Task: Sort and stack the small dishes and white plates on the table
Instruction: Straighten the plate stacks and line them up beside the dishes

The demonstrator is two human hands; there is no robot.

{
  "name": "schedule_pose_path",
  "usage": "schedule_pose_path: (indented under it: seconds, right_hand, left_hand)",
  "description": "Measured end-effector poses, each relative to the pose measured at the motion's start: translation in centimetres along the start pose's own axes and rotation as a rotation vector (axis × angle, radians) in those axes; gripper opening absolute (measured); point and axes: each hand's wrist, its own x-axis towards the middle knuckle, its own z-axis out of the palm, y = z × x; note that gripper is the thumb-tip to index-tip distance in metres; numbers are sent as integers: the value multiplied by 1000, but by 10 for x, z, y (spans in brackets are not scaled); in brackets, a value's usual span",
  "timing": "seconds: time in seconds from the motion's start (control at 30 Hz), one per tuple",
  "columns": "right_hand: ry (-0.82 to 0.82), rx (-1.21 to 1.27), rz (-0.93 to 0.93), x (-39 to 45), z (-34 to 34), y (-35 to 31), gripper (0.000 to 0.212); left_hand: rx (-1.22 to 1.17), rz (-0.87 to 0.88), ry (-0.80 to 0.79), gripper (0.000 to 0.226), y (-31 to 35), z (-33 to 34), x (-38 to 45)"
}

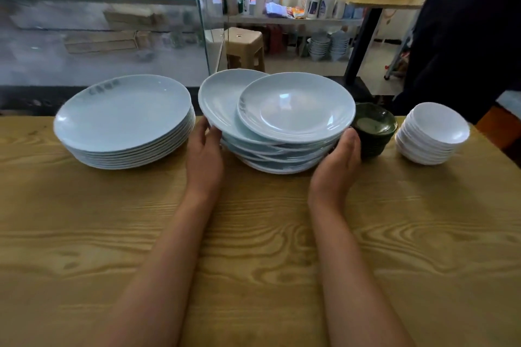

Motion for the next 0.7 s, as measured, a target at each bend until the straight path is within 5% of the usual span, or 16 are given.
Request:
schedule_pose_path:
  seconds: [0.7]
  right_hand:
    - [141,-112,0,-2,-2,-2,38]
  left_hand:
    - [-40,-112,7,19,5,-5,-3]
